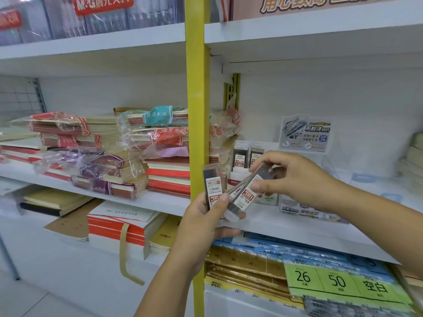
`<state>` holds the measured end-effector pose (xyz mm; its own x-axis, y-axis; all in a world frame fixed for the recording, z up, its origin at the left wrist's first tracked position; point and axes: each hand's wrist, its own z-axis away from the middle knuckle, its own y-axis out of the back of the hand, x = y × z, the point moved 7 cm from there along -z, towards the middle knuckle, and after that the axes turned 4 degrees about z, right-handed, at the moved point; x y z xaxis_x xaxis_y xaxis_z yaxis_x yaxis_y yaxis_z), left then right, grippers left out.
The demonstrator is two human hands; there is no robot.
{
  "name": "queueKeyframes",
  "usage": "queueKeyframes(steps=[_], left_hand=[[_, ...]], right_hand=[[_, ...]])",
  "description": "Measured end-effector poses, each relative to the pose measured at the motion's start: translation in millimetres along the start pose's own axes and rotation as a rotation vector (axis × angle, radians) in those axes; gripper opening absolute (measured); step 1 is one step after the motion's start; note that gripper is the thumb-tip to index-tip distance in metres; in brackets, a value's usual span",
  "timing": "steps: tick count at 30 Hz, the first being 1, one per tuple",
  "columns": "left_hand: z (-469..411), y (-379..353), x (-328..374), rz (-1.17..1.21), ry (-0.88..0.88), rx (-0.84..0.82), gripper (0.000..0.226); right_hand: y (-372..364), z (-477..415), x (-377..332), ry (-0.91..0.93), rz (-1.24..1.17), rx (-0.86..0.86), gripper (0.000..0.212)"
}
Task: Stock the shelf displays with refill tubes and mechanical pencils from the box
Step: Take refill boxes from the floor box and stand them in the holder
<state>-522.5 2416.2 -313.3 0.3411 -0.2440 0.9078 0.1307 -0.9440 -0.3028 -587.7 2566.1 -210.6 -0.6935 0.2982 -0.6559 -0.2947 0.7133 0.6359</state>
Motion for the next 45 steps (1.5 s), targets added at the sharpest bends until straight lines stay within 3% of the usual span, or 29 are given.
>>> queueKeyframes(steps=[2, 5, 9, 12, 15, 21, 24, 27, 31, 34, 40, 45], left_hand=[[-1.0, 5.2, -1.4, 0.041, 0.015, 0.030, 0.019], [-2.6, 9.0, -0.7, 0.086, -0.004, 0.055, 0.035], [-4.0, 12.8, 0.9, 0.233, -0.023, 0.084, 0.039], [-4.3, 10.5, 0.8, 0.329, -0.031, 0.088, 0.040], [-4.2, 4.9, 2.2, 0.344, -0.071, 0.107, 0.037], [-4.1, -0.5, 14.9, 0.309, -0.167, 0.130, 0.036], [-6.4, -2.1, 19.0, 0.246, -0.178, 0.127, 0.025], [-8.8, 5.0, 22.3, 0.191, -0.195, 0.150, 0.020], [-11.0, 15.9, 21.2, 0.176, -0.185, 0.192, 0.019], [-11.1, 21.0, 18.3, 0.130, -0.176, 0.208, 0.020], [-13.1, 26.8, 13.8, 0.085, -0.154, 0.197, 0.021], [-14.2, 30.0, 12.0, 0.060, -0.144, 0.195, 0.021]], right_hand=[[8.1, 1.4, 4.0, -0.023, -0.115, 0.057, 0.025], [17.2, 3.0, 7.5, -0.040, -0.067, 0.136, 0.025], [25.1, 7.0, 12.1, -0.087, -0.108, 0.235, 0.022], [17.8, 12.7, 15.6, -0.118, -0.225, 0.253, 0.024], [1.2, 19.4, 14.8, -0.088, -0.148, 0.216, 0.029], [-23.2, 22.6, -2.3, 0.108, 0.327, 0.069, 0.052], [-32.4, 17.3, -1.3, 0.096, 0.309, -0.057, 0.079], [-14.5, 2.6, -0.9, 0.071, 0.151, -0.004, 0.094], [37.5, -28.3, -0.8, 0.085, 0.151, 0.304, 0.068], [56.3, -48.7, 2.9, 0.096, 0.273, 0.434, 0.053], [40.9, -74.5, 23.6, 0.012, 0.615, 0.341, 0.038], [43.4, -81.6, 25.7, 0.013, 0.634, 0.376, 0.036]])
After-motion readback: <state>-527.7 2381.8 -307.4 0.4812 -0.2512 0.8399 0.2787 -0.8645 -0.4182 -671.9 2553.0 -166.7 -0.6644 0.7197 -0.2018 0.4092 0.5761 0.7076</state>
